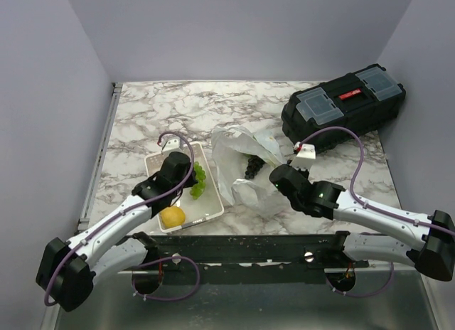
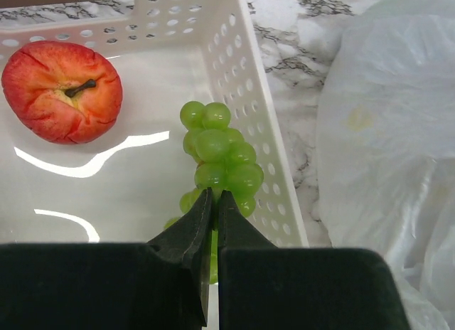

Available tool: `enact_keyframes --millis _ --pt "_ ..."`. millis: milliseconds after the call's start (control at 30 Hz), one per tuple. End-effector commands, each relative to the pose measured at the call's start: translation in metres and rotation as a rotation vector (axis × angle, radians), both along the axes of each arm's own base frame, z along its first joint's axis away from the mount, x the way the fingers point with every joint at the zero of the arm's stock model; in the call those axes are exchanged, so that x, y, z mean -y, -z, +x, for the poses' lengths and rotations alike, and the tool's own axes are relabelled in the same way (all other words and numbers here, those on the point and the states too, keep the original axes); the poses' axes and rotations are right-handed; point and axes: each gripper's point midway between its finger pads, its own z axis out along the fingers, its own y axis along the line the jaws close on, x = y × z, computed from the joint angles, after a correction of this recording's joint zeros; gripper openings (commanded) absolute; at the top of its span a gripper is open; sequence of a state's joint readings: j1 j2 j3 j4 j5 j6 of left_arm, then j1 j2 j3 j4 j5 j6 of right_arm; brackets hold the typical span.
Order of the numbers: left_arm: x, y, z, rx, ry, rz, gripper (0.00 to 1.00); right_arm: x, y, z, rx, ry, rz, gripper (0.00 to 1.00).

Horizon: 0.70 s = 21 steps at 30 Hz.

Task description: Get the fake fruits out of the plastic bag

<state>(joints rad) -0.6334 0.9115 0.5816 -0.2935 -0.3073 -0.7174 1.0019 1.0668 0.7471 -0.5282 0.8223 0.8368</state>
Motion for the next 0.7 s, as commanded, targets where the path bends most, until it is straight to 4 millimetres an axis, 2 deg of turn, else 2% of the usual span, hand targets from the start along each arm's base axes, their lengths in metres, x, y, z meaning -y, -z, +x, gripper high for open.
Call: enact_keyframes --millis 0,267,300,433,500,533,600,667 --pt "0.001 -0.011 0.030 0.032 -0.094 -0.074 0.00 0.007 -0.005 -0.001 0.007 0.022 -0.015 0.01" --pt "-0.007 0.007 0.073 -0.060 -0.292 -0.124 0.00 0.000 -0.006 0.002 0.011 0.007 0.000 0.01" --pt "-0.006 0.013 0.075 -0.095 -0.303 -0.121 0.01 -0.001 -0.004 0.002 0.011 0.000 -0.002 0.01" --pt "-0.002 0.018 0.081 -0.172 -0.309 -0.115 0.10 -0.007 -0.002 0.003 -0.005 -0.014 -0.006 0.01" --pt "-0.001 0.016 0.082 -0.143 -0.288 -0.124 0.27 -0.007 0.000 0.003 -0.007 -0.017 -0.008 0.01" --pt "-0.001 0.013 0.082 -0.126 -0.282 -0.129 0.42 -0.007 0.002 0.003 -0.007 -0.019 -0.013 0.01" --pt "-0.004 0.011 0.078 -0.120 -0.279 -0.120 0.60 -0.007 0.004 0.003 -0.009 -0.021 -0.016 0.01" --pt "-0.007 0.009 0.073 -0.125 -0.270 -0.103 0.74 -0.007 0.004 0.003 -0.010 -0.023 -0.016 0.01"
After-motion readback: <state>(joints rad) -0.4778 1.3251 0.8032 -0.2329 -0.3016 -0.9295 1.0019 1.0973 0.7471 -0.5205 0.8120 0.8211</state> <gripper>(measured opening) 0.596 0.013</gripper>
